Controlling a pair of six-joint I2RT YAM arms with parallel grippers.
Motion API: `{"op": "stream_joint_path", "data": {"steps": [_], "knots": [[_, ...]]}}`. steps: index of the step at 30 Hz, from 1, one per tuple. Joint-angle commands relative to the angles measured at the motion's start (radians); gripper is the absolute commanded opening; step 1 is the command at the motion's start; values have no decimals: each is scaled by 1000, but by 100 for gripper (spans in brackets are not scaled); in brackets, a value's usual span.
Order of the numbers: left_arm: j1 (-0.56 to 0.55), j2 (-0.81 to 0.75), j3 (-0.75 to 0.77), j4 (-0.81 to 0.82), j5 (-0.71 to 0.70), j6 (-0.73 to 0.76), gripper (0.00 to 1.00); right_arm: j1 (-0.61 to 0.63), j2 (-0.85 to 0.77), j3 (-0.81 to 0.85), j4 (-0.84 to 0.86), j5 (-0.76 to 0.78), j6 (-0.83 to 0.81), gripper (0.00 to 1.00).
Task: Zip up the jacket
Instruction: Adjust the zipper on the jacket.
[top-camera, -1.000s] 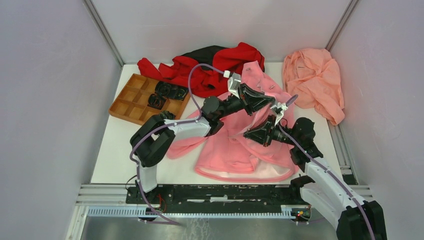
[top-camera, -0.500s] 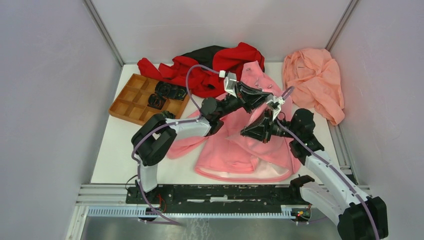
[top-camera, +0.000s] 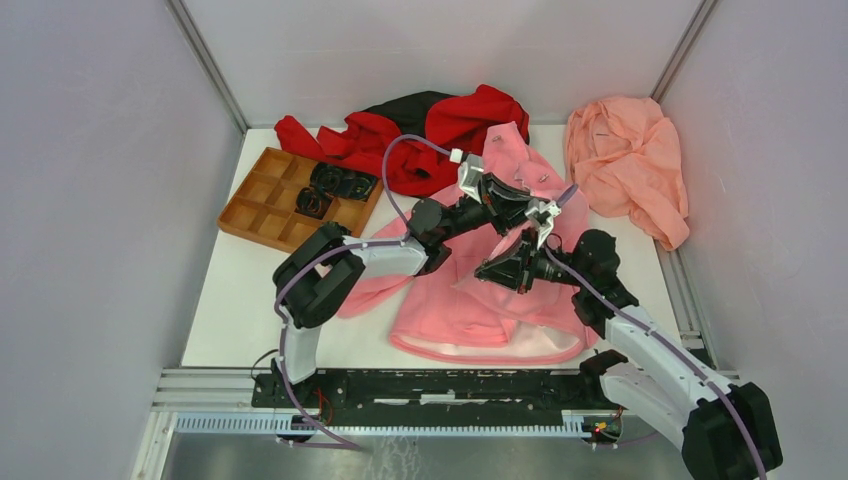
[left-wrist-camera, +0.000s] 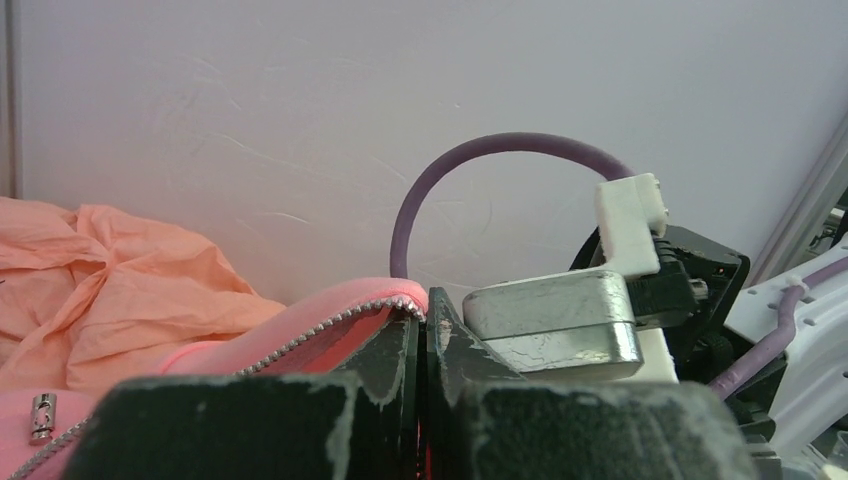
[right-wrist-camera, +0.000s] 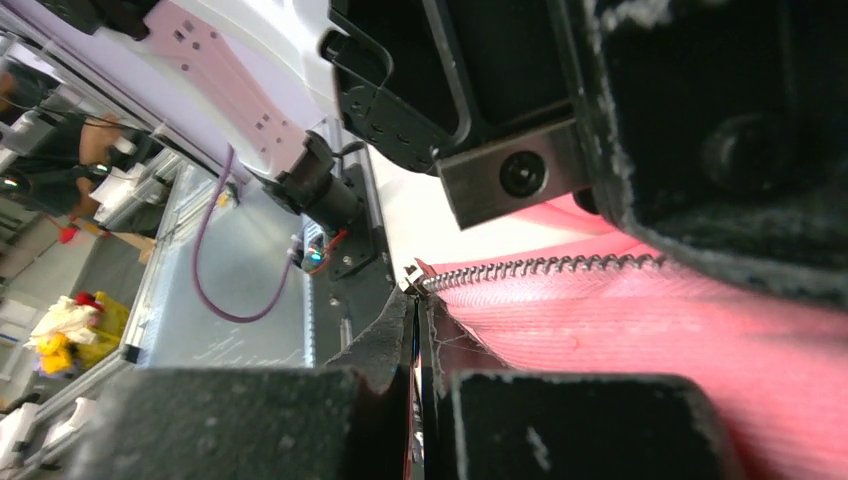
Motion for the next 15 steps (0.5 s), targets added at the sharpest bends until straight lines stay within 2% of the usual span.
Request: {"op": "stream_joint_path", "data": {"steps": [1, 5, 9, 11, 13, 15], "knots": [[5, -13, 48, 79, -64, 8, 2, 10, 11, -70, 321, -153, 308, 0], [5, -47, 1, 81, -56, 28, 2, -43, 30, -74, 541, -164, 495, 0], [5, -63, -18, 100, -50, 29, 2, -43, 66, -107, 708, -124, 647, 1], [5, -67, -18, 99, -47, 30, 2, -36, 67, -101, 639, -118, 601, 0], [5, -71, -16, 94, -49, 36, 2, -18, 56, -77, 419, -102, 456, 0], [5, -70, -8, 89, -48, 40, 2, 2, 46, -80, 323, -74, 393, 0]]}}
